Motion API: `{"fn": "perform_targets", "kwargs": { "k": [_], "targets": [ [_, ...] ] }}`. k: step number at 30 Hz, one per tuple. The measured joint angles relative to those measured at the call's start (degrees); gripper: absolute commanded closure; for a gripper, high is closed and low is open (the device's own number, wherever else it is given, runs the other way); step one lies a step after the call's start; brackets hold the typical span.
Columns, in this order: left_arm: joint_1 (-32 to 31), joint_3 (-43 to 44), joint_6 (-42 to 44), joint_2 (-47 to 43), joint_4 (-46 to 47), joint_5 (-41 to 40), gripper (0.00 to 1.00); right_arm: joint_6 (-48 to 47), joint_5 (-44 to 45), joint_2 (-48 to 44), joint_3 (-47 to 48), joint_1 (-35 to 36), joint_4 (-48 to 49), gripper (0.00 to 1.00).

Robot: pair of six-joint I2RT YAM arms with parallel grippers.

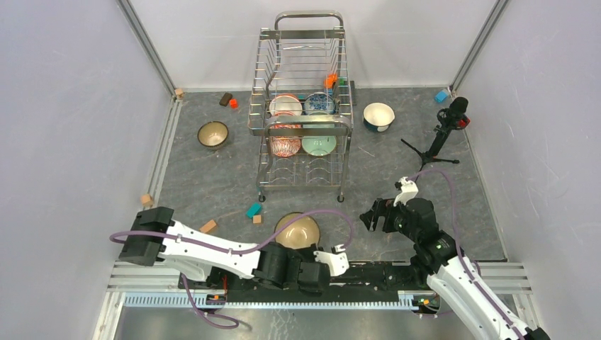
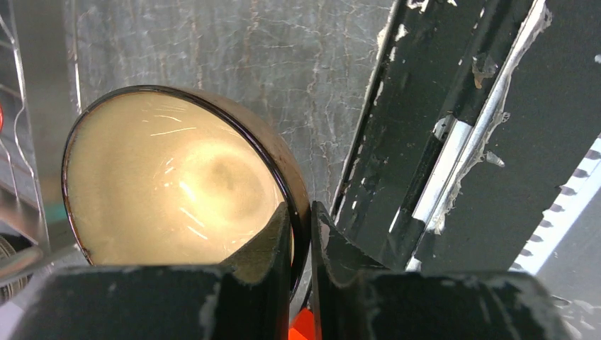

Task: Unload the bowls from the dish rack
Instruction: Place the bowl at the center of the board.

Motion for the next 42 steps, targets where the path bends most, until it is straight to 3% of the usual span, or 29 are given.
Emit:
{"fn": "perform_targets", "kwargs": {
  "k": [8, 20, 29, 42],
  "targets": [
    [-0.55, -7.3, 9.81, 2.1, 11.85, 3.76, 0.98, -2.23, -7.41, 3.23, -0.11, 0.0, 1.18, 0.06],
    [-1.14, -11.72, 22.58, 4.0, 21.57, 5.01, 0.98, -5.77, -14.34, 8.9, 0.28, 1.62, 1.95, 0.12],
    [-1.11, -13.33, 25.38, 3.04, 25.88, 7.15, 0.98, -5.79, -8.15, 14.34, 7.78, 13.46, 1.95, 0.13],
    [-1.11, -13.33, 26.36, 0.46, 25.35, 12.83, 0.98, -3.54, 3.15, 19.74, 14.99, 30.69, 1.22, 0.25]
  ]
}}
